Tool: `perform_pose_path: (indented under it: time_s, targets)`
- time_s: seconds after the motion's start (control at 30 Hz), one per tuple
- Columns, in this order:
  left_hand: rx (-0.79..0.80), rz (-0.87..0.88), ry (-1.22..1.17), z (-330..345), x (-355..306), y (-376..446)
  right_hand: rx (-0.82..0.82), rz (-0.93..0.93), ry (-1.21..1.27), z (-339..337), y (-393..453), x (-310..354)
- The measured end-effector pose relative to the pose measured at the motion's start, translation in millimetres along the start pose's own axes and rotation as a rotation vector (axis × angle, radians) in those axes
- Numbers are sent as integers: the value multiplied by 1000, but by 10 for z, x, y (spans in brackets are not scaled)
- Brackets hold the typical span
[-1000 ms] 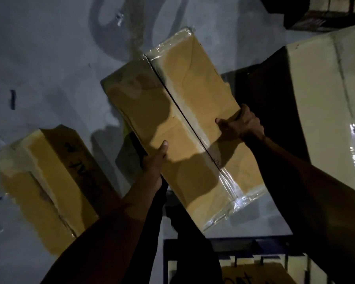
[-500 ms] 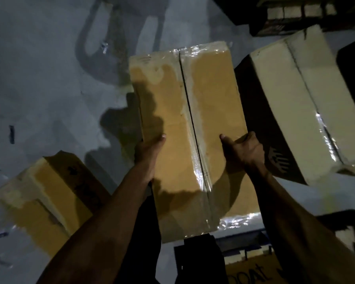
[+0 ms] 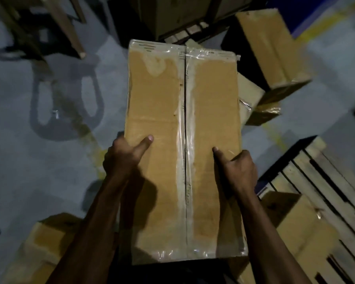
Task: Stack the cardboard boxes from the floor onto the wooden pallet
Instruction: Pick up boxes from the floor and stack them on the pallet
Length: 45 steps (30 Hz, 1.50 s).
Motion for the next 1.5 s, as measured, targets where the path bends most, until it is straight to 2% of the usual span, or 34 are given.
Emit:
perform_pose_path:
  time_s: [0.17,0.43,0.7,0.97,1.1,1.27,1.5]
  targets:
    - [20,177,-23,-30,-114,-751,-141,82,57,-598,-460,-752]
    - [67,322,-96,-79,130,-2538,-297,151,214,-1644,-1528,-2317]
    - [277,526,-47,-117,143,-4065,-426,336,255,-2556,-2536,-3560]
    - [448,669,22,171,473,-4918,-549,549,271,-2817,-3473,-4477]
    - [606,679,28,330,804,-5304,-563,677,247,-2823,-4019,-4902]
    - [724,708,68,543,1162,-5728,-582,798,218,-2811,-4572,-5353]
    - [741,808,231,923,1218,-6530,-647,893,244,-3046,-4850,-6075]
Point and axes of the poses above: each hand's wrist, its own y-axis towards the middle knuckle, its own z-axis out of the palm, x = y × z, the point moved 6 cm from there along y, towards the middle knuckle, and after that the axes turned 14 degrees about -x, right-handed, at the moved point
